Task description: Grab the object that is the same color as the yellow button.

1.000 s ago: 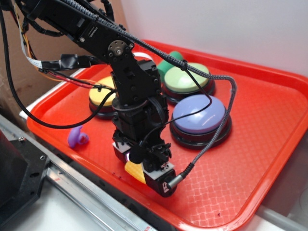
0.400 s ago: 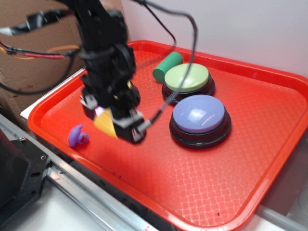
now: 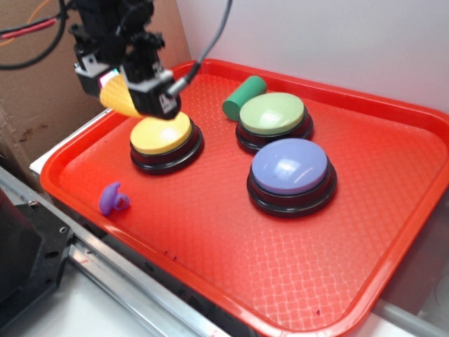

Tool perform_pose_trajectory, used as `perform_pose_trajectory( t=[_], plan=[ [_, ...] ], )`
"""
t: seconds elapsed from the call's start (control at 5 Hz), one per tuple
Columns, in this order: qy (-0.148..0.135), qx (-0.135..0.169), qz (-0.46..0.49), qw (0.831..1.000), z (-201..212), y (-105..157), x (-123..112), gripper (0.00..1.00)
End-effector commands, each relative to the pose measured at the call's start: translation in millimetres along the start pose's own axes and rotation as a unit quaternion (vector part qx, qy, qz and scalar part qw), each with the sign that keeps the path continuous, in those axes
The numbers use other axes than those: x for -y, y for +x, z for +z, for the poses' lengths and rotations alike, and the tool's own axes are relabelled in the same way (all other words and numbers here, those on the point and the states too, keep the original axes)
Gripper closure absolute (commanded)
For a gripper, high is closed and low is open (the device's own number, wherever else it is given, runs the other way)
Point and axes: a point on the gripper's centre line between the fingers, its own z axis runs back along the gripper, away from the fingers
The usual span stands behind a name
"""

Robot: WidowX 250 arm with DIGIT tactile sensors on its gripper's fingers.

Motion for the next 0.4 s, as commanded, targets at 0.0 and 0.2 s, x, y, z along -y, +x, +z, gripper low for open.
perform_pose_trajectory(
  t=[0.0,0.2],
  plan=[
    [0.001,0.059,0.012,0.998,35.0,17.4,-0.2,1.0],
    [0.015,0.061,-0.01,0.998,31.8,21.6,5.0,1.0]
  ],
)
